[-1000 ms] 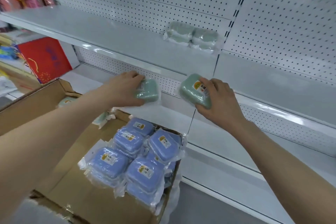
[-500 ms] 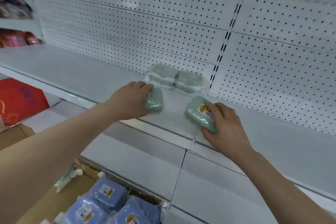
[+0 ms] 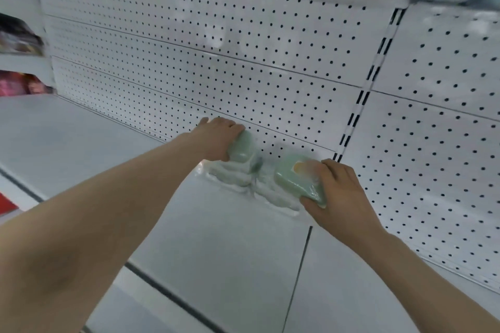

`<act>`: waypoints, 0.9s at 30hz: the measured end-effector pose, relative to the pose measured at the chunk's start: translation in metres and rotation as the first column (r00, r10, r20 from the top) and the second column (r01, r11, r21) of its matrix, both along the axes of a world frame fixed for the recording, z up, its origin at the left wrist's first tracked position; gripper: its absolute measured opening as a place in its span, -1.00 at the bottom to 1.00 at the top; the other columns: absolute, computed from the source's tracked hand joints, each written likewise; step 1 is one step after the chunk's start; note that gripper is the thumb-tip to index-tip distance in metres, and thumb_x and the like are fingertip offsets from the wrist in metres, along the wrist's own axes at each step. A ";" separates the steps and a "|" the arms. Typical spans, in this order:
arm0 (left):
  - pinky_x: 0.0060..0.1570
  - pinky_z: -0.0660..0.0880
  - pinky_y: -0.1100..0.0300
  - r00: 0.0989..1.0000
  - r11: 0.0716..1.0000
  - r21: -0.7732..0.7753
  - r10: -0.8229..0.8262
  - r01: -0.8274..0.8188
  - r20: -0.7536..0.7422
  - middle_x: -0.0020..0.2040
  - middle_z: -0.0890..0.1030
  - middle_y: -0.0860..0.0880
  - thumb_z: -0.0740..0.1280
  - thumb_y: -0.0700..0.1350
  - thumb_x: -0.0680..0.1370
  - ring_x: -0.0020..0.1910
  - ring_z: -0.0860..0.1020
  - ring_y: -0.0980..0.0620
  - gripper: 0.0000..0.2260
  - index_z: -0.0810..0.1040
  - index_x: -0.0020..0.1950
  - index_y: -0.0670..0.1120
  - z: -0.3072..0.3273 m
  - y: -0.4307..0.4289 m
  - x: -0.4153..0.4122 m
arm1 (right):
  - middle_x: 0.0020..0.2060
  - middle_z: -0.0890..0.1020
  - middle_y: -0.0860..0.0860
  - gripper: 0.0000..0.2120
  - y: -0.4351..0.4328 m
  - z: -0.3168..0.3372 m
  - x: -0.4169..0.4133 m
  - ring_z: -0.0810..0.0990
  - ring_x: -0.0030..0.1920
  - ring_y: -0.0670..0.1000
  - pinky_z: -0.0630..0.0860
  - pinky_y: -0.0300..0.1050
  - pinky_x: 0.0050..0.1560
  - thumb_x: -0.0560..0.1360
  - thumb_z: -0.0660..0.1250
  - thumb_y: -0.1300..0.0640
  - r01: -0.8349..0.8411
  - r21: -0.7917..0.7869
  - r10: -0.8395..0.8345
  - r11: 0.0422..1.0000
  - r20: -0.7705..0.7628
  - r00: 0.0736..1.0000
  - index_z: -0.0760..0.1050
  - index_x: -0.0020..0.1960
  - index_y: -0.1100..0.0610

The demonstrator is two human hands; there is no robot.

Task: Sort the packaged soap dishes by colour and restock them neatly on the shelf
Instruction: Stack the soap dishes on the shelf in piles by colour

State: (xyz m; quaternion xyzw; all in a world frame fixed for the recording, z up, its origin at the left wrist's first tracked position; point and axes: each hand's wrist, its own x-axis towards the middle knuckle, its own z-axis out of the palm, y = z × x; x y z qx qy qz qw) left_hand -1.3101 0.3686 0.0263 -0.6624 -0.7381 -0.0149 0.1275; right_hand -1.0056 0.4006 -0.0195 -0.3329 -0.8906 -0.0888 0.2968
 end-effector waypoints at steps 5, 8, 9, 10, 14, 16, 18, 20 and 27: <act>0.40 0.18 0.06 0.982 0.986 -0.060 -0.146 0.154 0.122 0.50 0.26 -0.03 0.27 -0.17 0.59 0.46 0.18 -0.06 -0.46 0.18 0.54 -0.04 -0.013 0.028 0.000 | 0.25 0.43 0.01 -0.42 0.029 0.011 -0.019 0.33 0.26 0.07 0.22 -0.21 0.24 0.43 0.46 0.05 -0.024 -0.084 0.022 0.996 -0.030 0.999 0.36 0.40 0.02; 0.39 0.20 0.06 0.982 0.971 0.196 -0.156 0.133 0.108 0.49 0.28 -0.04 0.27 -0.10 0.61 0.47 0.19 -0.10 -0.57 0.33 0.49 0.07 -0.031 0.028 -0.002 | 0.29 0.42 -0.01 -0.44 0.046 0.011 -0.035 0.30 0.30 0.05 0.22 -0.19 0.29 0.44 0.43 0.05 -0.038 -0.152 0.036 0.988 -0.022 0.999 0.35 0.40 0.01; 0.33 0.27 0.06 0.985 0.951 0.289 -0.143 0.111 0.093 0.45 0.34 -0.03 0.28 -0.09 0.61 0.42 0.26 -0.10 -0.60 0.39 0.45 0.08 -0.037 0.028 -0.002 | 0.30 0.42 0.00 -0.47 0.052 0.009 -0.041 0.31 0.32 0.06 0.25 -0.15 0.33 0.46 0.40 0.06 -0.044 -0.160 0.046 0.986 0.012 0.999 0.36 0.39 0.02; 0.27 0.32 0.06 0.987 0.934 0.344 -0.135 0.098 0.084 0.40 0.39 -0.01 0.28 -0.09 0.61 0.36 0.31 -0.10 -0.63 0.42 0.42 0.09 -0.043 0.029 -0.001 | 0.29 0.44 0.02 -0.51 0.057 0.006 -0.045 0.33 0.33 0.09 0.27 -0.07 0.37 0.48 0.37 0.09 -0.045 -0.151 0.053 0.988 0.053 0.997 0.37 0.39 0.03; 0.39 0.23 0.10 0.978 0.918 0.382 -0.165 0.106 0.126 0.43 0.38 0.00 0.24 -0.25 0.61 0.39 0.30 -0.11 -0.55 0.34 0.47 0.05 -0.064 0.037 -0.005 | 0.26 0.51 0.15 -0.58 0.067 -0.008 -0.057 0.40 0.31 0.23 0.36 0.20 0.32 0.55 0.27 0.19 -0.001 -0.031 0.005 1.000 0.120 0.993 0.41 0.41 0.07; 0.42 0.20 0.06 0.977 0.913 0.383 -0.191 0.140 0.097 0.43 0.37 -0.04 0.25 -0.31 0.58 0.41 0.29 -0.15 -0.50 0.33 0.48 0.02 -0.068 0.040 -0.010 | 0.27 0.49 0.20 -0.55 0.067 -0.014 -0.063 0.42 0.28 0.27 0.41 0.23 0.27 0.53 0.30 0.27 0.003 0.016 -0.005 1.000 0.123 0.992 0.39 0.41 0.09; 0.41 0.21 0.04 0.973 0.904 0.391 -0.219 0.175 0.068 0.42 0.38 -0.07 0.26 -0.35 0.56 0.40 0.30 -0.17 -0.48 0.33 0.48 -0.02 -0.068 0.041 -0.012 | 0.25 0.49 0.21 -0.41 0.069 -0.021 -0.066 0.45 0.24 0.29 0.44 0.23 0.24 0.43 0.38 0.37 0.011 0.081 -0.022 0.997 0.130 0.991 0.35 0.41 0.09; 0.41 0.20 0.04 0.972 0.900 0.391 -0.231 0.192 0.053 0.43 0.36 -0.09 0.26 -0.37 0.55 0.40 0.29 -0.18 -0.46 0.31 0.49 -0.04 -0.068 0.040 -0.012 | 0.25 0.48 0.21 -0.38 0.070 -0.026 -0.065 0.45 0.23 0.28 0.45 0.21 0.23 0.42 0.39 0.36 0.016 0.153 -0.039 0.988 0.147 0.988 0.32 0.42 0.10; 0.47 0.15 0.02 0.983 0.911 0.381 -0.181 0.156 0.028 0.48 0.30 -0.11 0.17 -0.47 0.46 0.47 0.20 -0.19 -0.35 0.27 0.51 -0.06 -0.060 0.025 -0.003 | 0.24 0.50 0.13 -0.56 0.063 -0.018 -0.064 0.48 0.22 0.22 0.45 0.16 0.22 0.61 -0.01 -0.01 0.074 0.184 -0.115 0.980 0.221 0.969 0.37 0.41 0.07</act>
